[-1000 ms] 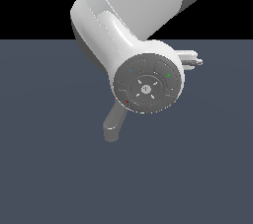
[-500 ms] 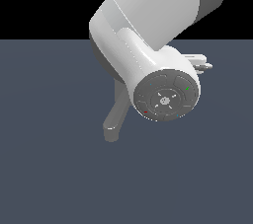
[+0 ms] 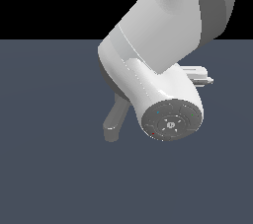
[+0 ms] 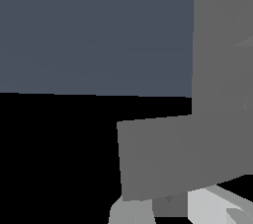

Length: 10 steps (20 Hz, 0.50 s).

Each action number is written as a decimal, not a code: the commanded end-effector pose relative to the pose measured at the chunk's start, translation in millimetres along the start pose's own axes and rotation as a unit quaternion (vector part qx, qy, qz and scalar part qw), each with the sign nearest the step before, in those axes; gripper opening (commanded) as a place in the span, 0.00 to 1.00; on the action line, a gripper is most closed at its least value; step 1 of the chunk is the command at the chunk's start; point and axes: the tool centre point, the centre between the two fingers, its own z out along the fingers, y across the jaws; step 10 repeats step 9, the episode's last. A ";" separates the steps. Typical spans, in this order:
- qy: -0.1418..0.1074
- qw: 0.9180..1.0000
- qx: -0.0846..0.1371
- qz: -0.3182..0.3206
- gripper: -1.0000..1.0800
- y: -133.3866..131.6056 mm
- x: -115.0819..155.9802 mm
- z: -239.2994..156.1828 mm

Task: Turn on the faucet by rotating a designated handle.

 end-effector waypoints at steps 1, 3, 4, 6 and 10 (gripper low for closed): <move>0.000 1.000 0.000 0.000 0.00 -2.9 8.3 1.0; -0.001 1.000 0.000 0.000 0.00 -5.1 14.5 1.1; -0.001 1.000 0.000 0.000 0.00 -6.2 17.8 1.2; -0.001 1.000 0.000 0.000 0.00 -8.3 24.4 1.4; -0.001 1.000 0.000 0.000 0.00 -10.5 30.6 1.6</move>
